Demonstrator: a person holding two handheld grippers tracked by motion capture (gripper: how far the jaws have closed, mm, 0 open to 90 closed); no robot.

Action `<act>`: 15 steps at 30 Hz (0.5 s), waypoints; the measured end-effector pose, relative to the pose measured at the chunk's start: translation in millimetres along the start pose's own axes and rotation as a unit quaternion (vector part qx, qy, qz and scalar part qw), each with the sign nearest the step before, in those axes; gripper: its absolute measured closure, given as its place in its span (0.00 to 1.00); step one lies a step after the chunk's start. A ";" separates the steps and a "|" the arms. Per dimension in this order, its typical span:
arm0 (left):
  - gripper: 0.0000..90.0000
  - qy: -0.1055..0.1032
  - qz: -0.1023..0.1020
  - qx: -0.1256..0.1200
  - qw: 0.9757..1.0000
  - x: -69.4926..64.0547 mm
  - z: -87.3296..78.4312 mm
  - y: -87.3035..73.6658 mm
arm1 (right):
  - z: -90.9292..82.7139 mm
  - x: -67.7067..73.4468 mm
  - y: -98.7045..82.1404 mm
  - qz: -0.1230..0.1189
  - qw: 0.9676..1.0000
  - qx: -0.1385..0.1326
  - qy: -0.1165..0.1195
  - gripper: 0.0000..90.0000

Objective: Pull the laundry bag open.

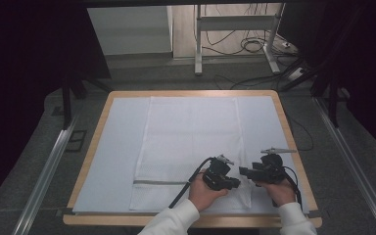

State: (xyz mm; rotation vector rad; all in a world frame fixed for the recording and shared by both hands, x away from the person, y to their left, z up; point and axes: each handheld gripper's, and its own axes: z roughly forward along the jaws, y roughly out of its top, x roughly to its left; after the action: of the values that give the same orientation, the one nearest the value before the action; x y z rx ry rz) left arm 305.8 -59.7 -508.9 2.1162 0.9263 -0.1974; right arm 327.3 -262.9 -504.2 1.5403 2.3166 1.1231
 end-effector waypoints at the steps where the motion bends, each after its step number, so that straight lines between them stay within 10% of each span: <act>1: 0.96 -0.001 0.001 -0.001 1.000 0.2 -0.7 0.0 | 0.0 0.0 0.0 0.000 1.000 0.000 0.000 0.36; 15: 0.96 -0.002 -0.005 -0.029 1.000 7.2 -21.6 -0.9 | -3.3 1.1 3.0 0.029 0.999 -0.017 0.029 0.36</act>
State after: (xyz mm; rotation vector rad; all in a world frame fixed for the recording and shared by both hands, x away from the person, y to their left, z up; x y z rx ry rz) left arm 306.9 -39.7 -498.0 2.0578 0.9292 -0.1775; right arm 327.4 -263.1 -499.6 1.5918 2.2909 1.2306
